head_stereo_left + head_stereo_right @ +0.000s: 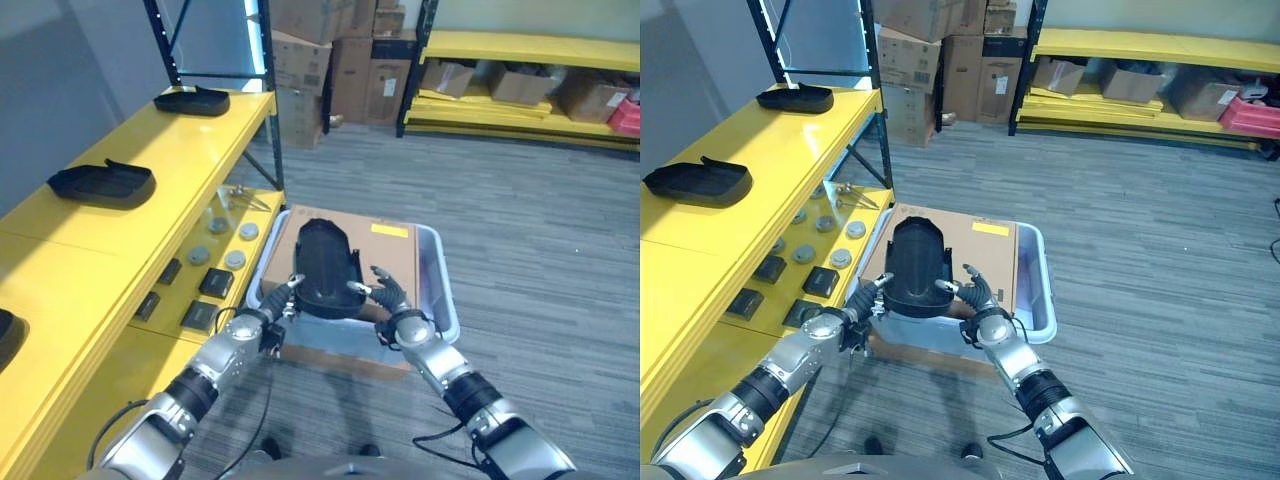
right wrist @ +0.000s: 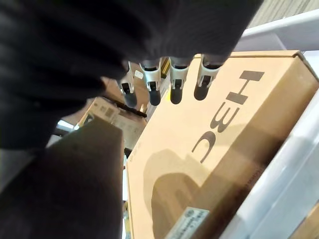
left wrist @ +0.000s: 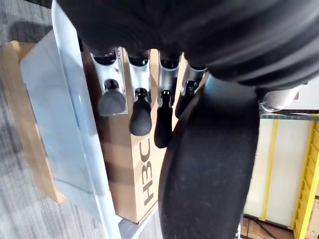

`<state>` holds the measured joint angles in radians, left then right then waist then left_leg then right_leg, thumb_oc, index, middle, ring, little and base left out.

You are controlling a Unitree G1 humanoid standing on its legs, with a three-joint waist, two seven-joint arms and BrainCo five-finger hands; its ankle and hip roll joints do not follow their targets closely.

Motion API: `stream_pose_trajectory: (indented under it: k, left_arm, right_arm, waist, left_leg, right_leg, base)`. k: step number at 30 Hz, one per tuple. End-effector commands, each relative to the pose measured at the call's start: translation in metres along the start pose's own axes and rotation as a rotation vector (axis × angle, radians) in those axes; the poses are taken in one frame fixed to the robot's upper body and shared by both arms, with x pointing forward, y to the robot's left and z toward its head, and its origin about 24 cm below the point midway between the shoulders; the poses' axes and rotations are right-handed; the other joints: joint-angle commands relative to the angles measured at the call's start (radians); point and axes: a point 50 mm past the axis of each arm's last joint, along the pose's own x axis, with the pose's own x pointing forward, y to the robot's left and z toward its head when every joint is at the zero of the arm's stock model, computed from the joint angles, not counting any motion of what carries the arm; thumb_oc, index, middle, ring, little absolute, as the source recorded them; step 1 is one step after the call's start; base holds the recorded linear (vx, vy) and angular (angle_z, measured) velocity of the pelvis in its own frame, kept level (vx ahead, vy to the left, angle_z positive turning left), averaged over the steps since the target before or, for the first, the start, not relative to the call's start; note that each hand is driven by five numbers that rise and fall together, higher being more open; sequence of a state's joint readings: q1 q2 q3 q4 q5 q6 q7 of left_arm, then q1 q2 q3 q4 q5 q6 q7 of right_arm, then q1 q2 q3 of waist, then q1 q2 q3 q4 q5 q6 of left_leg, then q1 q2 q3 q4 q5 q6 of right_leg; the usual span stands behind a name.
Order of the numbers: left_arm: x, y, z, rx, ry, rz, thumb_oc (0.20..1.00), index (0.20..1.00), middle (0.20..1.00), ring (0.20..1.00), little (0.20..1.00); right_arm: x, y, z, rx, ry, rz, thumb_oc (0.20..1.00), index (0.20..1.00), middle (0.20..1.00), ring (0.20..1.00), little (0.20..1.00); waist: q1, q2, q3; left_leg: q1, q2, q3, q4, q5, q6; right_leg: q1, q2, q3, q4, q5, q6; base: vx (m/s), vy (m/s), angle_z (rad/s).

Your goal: Move parts from the plastic box to the shelf.

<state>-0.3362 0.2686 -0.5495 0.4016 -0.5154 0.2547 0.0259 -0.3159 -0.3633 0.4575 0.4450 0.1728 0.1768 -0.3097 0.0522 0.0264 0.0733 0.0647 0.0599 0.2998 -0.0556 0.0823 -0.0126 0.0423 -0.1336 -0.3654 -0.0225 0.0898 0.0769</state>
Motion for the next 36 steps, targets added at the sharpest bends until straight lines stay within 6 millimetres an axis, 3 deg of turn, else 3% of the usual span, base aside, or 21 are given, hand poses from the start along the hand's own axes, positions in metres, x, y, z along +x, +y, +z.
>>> stream_pose_trajectory:
  k: [1,12,14,20,23,27,31,35,36]
  left_arm:
    - [-0.001,-0.005,0.061,-0.029,-0.311,-0.006,0.2,0.2,0.2,0.2,0.2]
    - [-0.014,0.022,0.06,-0.042,-0.41,0.167,0.2,0.2,0.2,0.2,0.2]
    - [-0.024,0.035,0.065,-0.054,-0.482,0.23,0.2,0.2,0.2,0.2,0.2]
    - [-0.048,0.059,0.08,-0.051,-0.618,0.32,0.2,0.2,0.2,0.2,0.2]
    - [-0.072,0.074,0.096,-0.045,-0.729,0.367,0.2,0.2,0.2,0.2,0.2]
    - [-0.093,0.082,0.11,-0.026,-0.811,0.38,0.2,0.2,0.2,0.2,0.2]
    - [-0.106,0.083,0.123,-0.028,-0.903,0.341,0.2,0.2,0.2,0.2,0.2]
    - [-0.121,0.087,0.13,-0.046,-0.974,0.395,0.2,0.2,0.2,0.2,0.2]
    - [-0.135,0.096,0.127,-0.043,-1.0,0.464,0.2,0.2,0.2,0.2,0.2]
  right_arm:
    - [0.003,-0.005,0.004,0.047,-0.012,-0.043,1.0,1.0,1.0,1.0,1.0]
    - [-0.018,-0.012,-0.047,0.076,0.148,-0.087,1.0,1.0,1.0,1.0,1.0]
    - [-0.027,-0.016,-0.068,0.069,0.212,-0.111,1.0,1.0,1.0,1.0,1.0]
    - [-0.04,-0.026,-0.098,0.086,0.314,-0.157,1.0,1.0,1.0,1.0,1.0]
    - [-0.051,-0.034,-0.12,0.082,0.378,-0.185,1.0,1.0,1.0,1.0,1.0]
    - [-0.058,-0.037,-0.135,0.066,0.413,-0.197,1.0,1.0,1.0,1.0,1.0]
    - [-0.07,-0.048,-0.149,0.065,0.448,-0.228,1.0,1.0,1.0,1.0,1.0]
    - [-0.072,-0.049,-0.151,0.018,0.453,-0.207,1.0,1.0,1.0,1.0,1.0]
    - [-0.074,-0.055,-0.154,-0.018,0.466,-0.204,1.0,1.0,1.0,1.0,1.0]
  waist:
    - [0.025,-0.022,-0.031]
    - [-0.003,-0.022,-0.029]
    - [-0.009,-0.021,-0.024]
    - [-0.008,-0.018,-0.021]
    - [0.009,-0.009,-0.019]
    - [0.031,0.003,-0.024]
    - [0.013,0.016,-0.015]
    - [0.037,0.012,0.002]
    - [0.063,0.007,0.023]
  left_leg:
    - [-0.038,0.039,-0.071,-0.01,-0.006,-0.026]
    - [-0.036,0.034,-0.054,-0.017,-0.01,-0.021]
    - [-0.035,0.031,-0.05,-0.018,-0.014,-0.019]
    - [-0.043,0.02,-0.059,-0.023,-0.015,-0.016]
    - [-0.051,0.004,-0.077,-0.032,-0.019,-0.012]
    - [-0.078,-0.017,-0.111,-0.032,-0.025,-0.003]
    - [-0.115,-0.029,-0.22,-0.032,-0.008,-0.004]
    - [-0.158,-0.017,-0.267,-0.032,0.032,-0.028]
    - [-0.197,0.0,-0.295,-0.017,0.065,-0.054]
  right_leg:
    - [0.049,-0.087,-0.031,0.009,-0.032,0.097]
    - [0.033,-0.088,-0.011,0.009,-0.032,0.098]
    - [0.03,-0.09,-0.006,0.011,-0.033,0.099]
    - [0.02,-0.091,0.002,0.015,-0.033,0.1]
    - [0.017,-0.097,-0.004,0.025,-0.039,0.107]
    - [0.002,-0.105,-0.008,0.052,-0.056,0.112]
    - [-0.03,-0.024,0.086,0.094,-0.109,0.066]
    - [-0.022,0.012,0.089,0.086,-0.112,0.042]
    - [-0.001,0.027,0.074,0.07,-0.109,0.032]
  base:
    - [0.0,0.0,0.0]
    - [-0.01,0.008,-0.02]
    - [-0.03,0.021,-0.08]
    - [-0.01,0.009,-0.05]
    - [-0.06,0.025,-0.01]
    - [-0.08,-0.012,0.02]
    - [-0.08,-0.059,0.43]
    - [-0.13,-0.106,1.17]
    - [-0.14,-0.114,0.43]
